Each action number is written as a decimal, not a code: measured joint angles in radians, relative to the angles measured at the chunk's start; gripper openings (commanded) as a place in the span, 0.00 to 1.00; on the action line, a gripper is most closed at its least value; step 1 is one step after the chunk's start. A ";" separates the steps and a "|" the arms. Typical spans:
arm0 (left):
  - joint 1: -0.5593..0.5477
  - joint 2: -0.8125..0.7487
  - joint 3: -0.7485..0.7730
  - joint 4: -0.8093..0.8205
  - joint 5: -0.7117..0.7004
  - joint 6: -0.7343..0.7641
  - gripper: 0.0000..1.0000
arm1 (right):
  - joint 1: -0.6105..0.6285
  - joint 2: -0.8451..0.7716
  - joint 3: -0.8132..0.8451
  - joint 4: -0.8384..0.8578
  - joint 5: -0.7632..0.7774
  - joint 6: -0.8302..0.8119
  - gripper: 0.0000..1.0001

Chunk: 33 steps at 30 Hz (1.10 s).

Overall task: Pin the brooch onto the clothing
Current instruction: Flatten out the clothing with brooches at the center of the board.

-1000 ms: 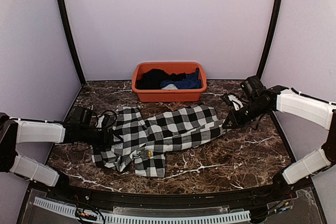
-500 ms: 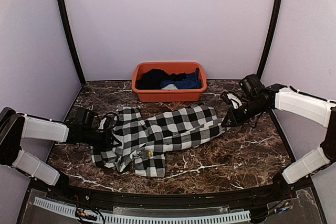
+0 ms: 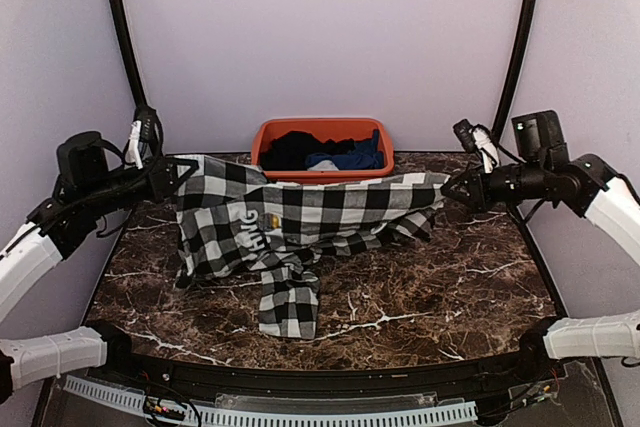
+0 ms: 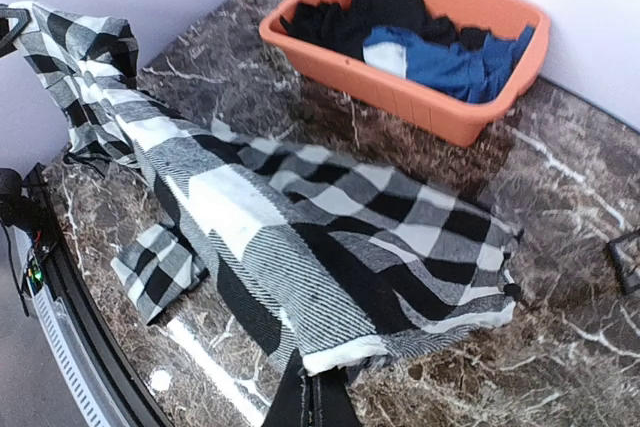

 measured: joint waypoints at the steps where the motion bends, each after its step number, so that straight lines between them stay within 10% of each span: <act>1: 0.000 -0.039 0.031 -0.010 -0.004 0.023 0.01 | 0.000 -0.039 0.005 0.004 -0.001 -0.005 0.00; 18: -0.015 -0.293 0.104 -0.169 -0.061 0.144 0.01 | 0.031 -0.140 0.129 -0.180 0.052 0.069 0.00; 33: 0.002 0.423 0.111 -0.092 -0.261 0.241 0.01 | 0.029 0.594 0.277 -0.104 0.359 -0.025 0.00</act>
